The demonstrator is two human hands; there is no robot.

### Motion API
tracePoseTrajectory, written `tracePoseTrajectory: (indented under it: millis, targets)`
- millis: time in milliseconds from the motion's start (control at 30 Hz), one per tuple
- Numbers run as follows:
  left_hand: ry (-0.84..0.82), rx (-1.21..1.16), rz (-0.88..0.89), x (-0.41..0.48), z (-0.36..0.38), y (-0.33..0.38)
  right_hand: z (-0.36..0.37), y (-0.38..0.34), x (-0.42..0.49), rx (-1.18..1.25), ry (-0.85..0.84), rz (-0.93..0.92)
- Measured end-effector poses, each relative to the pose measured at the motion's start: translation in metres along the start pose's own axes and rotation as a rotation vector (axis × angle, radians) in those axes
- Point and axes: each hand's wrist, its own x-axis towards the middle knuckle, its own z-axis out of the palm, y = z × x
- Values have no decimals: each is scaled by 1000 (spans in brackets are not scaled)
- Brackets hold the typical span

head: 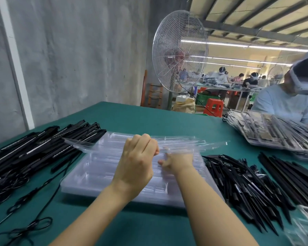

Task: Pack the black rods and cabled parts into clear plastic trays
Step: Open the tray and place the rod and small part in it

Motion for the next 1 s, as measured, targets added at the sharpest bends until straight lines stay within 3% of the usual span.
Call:
tracePoseTrajectory:
  millis: [133,300,433,667,1000]
  targets:
    - [-23,9,56,1,-2,4,-6,3,4,9,-71,11]
    - [-17,8,62,10,-4,0,-7,4,2,-6,-29,-31]
    - [-25,45,102,35,0,-9,-3,6,2,148,-86,-5]
    - [24,16,53,74,12,-33,13,1,4,303,-3,-258]
    - [75,36,215,86,25,-44,7,-3,5,271,-50,-256]
